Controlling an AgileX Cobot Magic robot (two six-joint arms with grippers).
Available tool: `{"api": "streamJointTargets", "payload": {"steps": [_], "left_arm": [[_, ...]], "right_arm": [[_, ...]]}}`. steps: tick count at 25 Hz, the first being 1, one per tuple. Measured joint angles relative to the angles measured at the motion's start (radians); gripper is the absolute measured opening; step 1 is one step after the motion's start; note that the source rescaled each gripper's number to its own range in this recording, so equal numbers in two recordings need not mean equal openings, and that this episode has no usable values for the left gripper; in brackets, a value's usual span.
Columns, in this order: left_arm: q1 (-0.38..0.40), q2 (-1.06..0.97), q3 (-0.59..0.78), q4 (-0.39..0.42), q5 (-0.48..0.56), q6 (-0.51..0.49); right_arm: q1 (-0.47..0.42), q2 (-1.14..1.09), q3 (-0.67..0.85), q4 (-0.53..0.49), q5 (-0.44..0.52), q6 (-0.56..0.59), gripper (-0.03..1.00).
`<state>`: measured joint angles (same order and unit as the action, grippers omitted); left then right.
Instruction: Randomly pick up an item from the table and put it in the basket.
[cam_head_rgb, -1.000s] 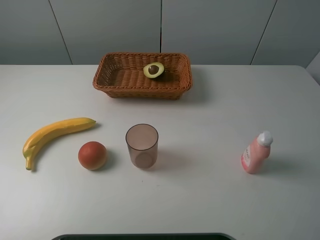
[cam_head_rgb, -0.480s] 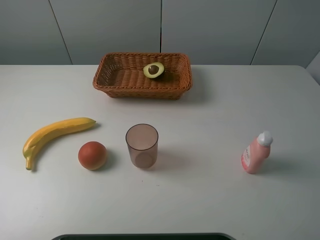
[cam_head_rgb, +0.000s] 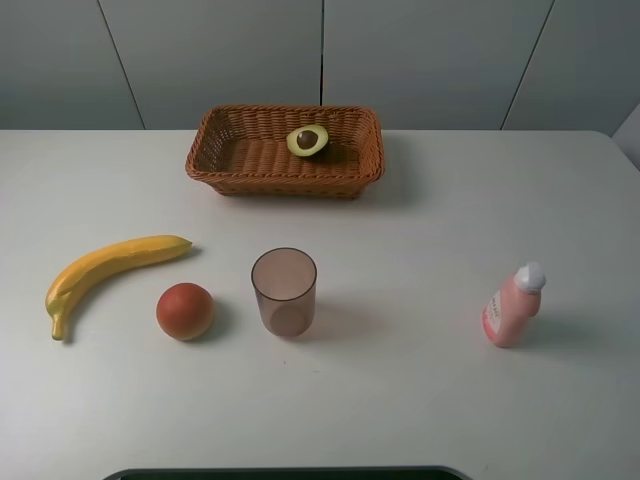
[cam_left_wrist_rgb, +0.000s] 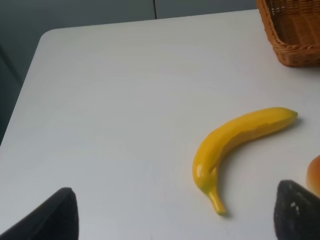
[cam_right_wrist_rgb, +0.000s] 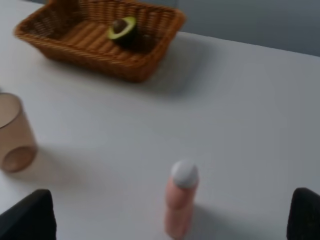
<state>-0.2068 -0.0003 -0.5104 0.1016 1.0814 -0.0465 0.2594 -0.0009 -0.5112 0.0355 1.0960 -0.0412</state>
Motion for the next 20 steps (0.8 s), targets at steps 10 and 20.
{"api": "streamJointTargets", "payload": {"steps": [10,20], "left_arm": [[0.000,0.000,0.000,0.000,0.000,0.000],[0.000,0.000,0.000,0.000,0.000,0.000]], "right_arm": [[-0.202,0.000,0.000,-0.007,0.000,0.003,1.00],[-0.202,0.000,0.000,-0.025,0.000,0.005,1.00]]}}
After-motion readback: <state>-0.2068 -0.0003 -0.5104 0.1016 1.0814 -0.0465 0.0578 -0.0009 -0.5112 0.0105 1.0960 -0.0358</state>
